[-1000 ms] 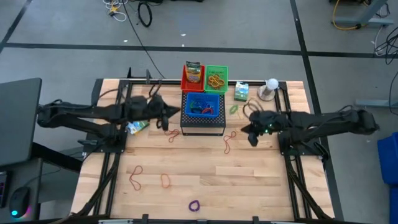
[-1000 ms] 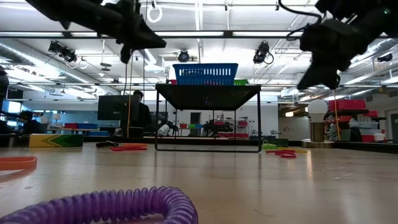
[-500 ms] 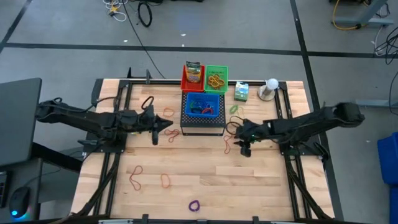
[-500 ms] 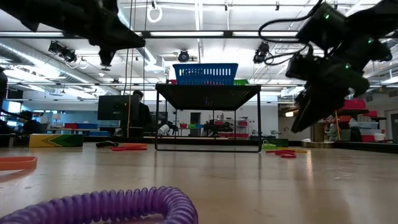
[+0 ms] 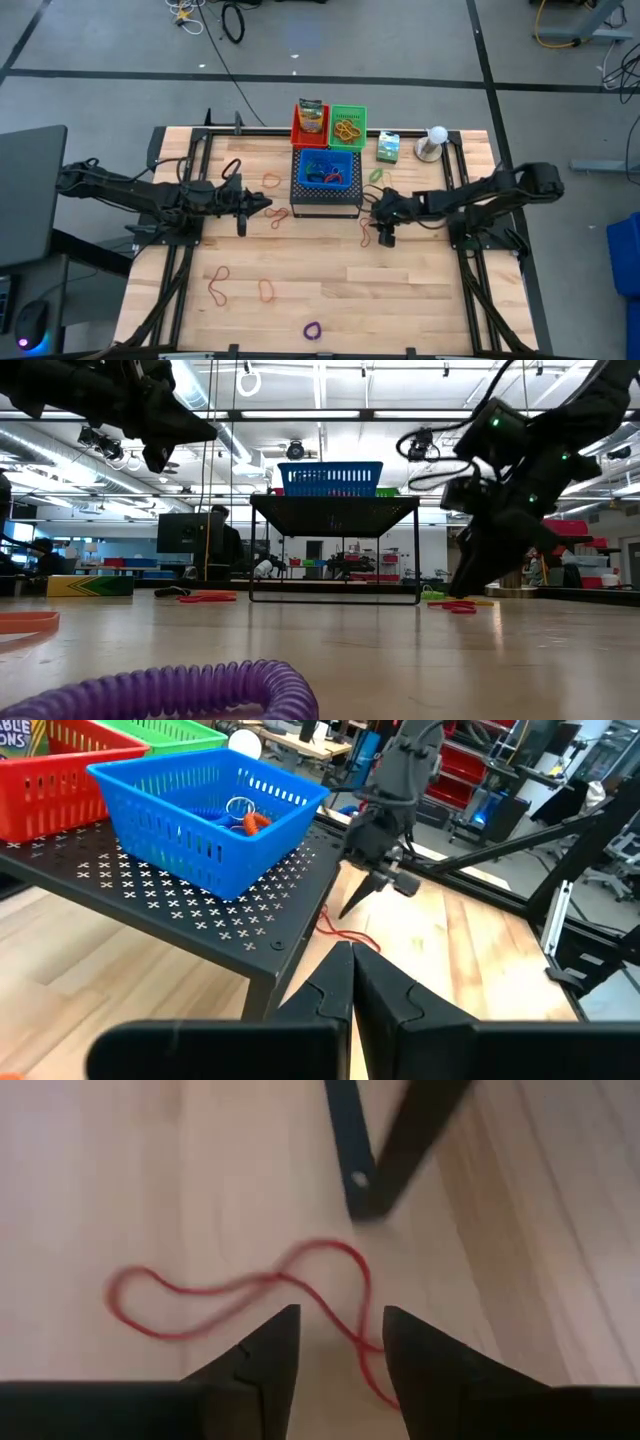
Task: Pick & Place Office Desk Supplies
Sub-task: Put the red rubber band into the green bin on the shelf
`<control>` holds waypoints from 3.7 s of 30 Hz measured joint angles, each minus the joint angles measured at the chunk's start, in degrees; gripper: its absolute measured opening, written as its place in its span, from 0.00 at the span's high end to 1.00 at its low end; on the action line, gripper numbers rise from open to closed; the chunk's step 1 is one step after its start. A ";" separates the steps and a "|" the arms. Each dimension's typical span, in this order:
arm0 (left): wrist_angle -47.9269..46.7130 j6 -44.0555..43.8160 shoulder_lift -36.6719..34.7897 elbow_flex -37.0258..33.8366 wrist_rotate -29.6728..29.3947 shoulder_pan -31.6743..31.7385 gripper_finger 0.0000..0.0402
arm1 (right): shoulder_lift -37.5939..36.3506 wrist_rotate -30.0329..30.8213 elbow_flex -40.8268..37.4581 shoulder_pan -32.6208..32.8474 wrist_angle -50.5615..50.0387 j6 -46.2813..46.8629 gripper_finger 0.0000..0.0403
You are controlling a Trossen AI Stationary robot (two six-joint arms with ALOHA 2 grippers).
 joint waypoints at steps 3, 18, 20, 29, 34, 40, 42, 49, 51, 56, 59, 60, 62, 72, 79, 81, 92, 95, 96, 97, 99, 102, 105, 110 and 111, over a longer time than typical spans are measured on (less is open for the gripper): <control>-0.02 -0.41 0.00 0.00 0.10 0.00 0.98 | 2.20 -1.13 0.00 -1.63 0.65 -1.00 0.62; -0.01 -10.35 0.02 0.00 1.79 0.63 0.97 | 3.68 -4.60 0.23 1.38 -0.95 2.40 0.98; 0.03 -10.86 0.11 0.02 4.44 1.02 0.95 | 2.82 -5.41 0.19 2.93 -1.48 5.50 0.97; 1.74 -2.40 0.59 0.02 -6.60 1.63 0.99 | -4.06 -5.23 9.64 12.61 -16.88 14.79 0.99; 2.95 0.41 0.60 0.02 -5.81 4.76 0.99 | -5.85 0.45 21.27 16.19 -26.85 16.23 0.99; 3.13 3.31 0.61 0.02 -0.21 9.66 0.99 | -5.80 8.94 38.13 16.40 -37.65 14.78 1.00; 3.22 4.13 0.59 0.02 1.27 10.95 0.99 | -5.80 11.58 43.02 15.98 -40.19 13.09 1.00; 3.26 4.37 0.59 0.02 1.34 13.03 0.98 | -5.61 17.28 56.36 12.72 -39.16 3.73 1.00; 3.26 4.43 0.59 0.02 0.62 13.42 0.98 | -5.56 17.68 58.61 10.77 -38.56 1.59 1.00; 5.50 6.97 0.82 0.02 -2.73 14.55 0.99 | -5.36 18.38 61.02 4.90 -33.30 -1.96 1.00; 7.91 7.93 1.44 0.09 -0.25 14.86 0.99 | -5.32 17.59 61.08 1.31 -30.51 -2.62 1.00; 8.46 8.24 1.50 0.09 -0.15 14.76 0.99 | -5.30 17.23 61.08 0.12 -29.89 -2.50 1.00; 8.54 8.53 1.49 0.01 -0.19 14.72 0.99 | -5.25 17.02 61.08 -2.22 -28.96 -2.18 1.00; 42.56 1.26 3.46 -19.16 -3.83 14.73 0.99 | -4.58 17.02 61.14 -12.75 -21.43 -2.25 1.00; 42.15 7.25 3.52 -16.20 -4.40 14.82 0.97 | 0.89 15.41 61.13 -19.07 -21.50 1.30 1.00; 41.87 7.27 4.02 -15.66 -4.41 14.88 0.96 | 3.05 15.34 61.13 -20.42 -21.51 1.41 1.00; 41.49 7.22 4.13 -15.39 -4.84 14.88 0.97 | 12.31 15.21 61.10 -25.35 -25.68 9.19 1.00; 41.39 7.21 4.13 -15.39 -4.86 14.88 0.97 | 14.13 14.92 61.08 -25.41 -26.44 12.08 1.00; 41.29 7.21 4.13 -15.39 -5.08 14.88 0.98 | 14.66 14.88 61.08 -25.48 -27.03 13.22 0.99; 41.25 7.23 4.13 -15.39 -5.81 14.88 0.98 | 15.18 14.87 61.08 -25.48 -27.42 14.48 0.99; 41.40 7.19 4.13 -15.39 -7.58 14.86 0.97 | 16.03 14.51 61.08 -25.48 -28.72 17.73 0.98; 42.10 7.08 4.13 -15.39 -10.03 14.88 0.97 | 16.32 14.28 61.08 -25.48 -30.22 22.30 0.94; 43.02 6.18 4.11 -15.39 -10.86 14.86 0.96 | 16.22 14.27 61.08 -25.26 -31.78 24.46 0.87; 42.87 4.27 4.13 -15.39 -10.89 14.86 0.96 | 15.82 14.03 61.08 -25.21 -33.02 25.74 0.71; 42.87 3.86 4.13 -15.39 -10.91 14.86 0.96 | 15.83 13.99 61.08 -25.24 -33.42 26.45 0.67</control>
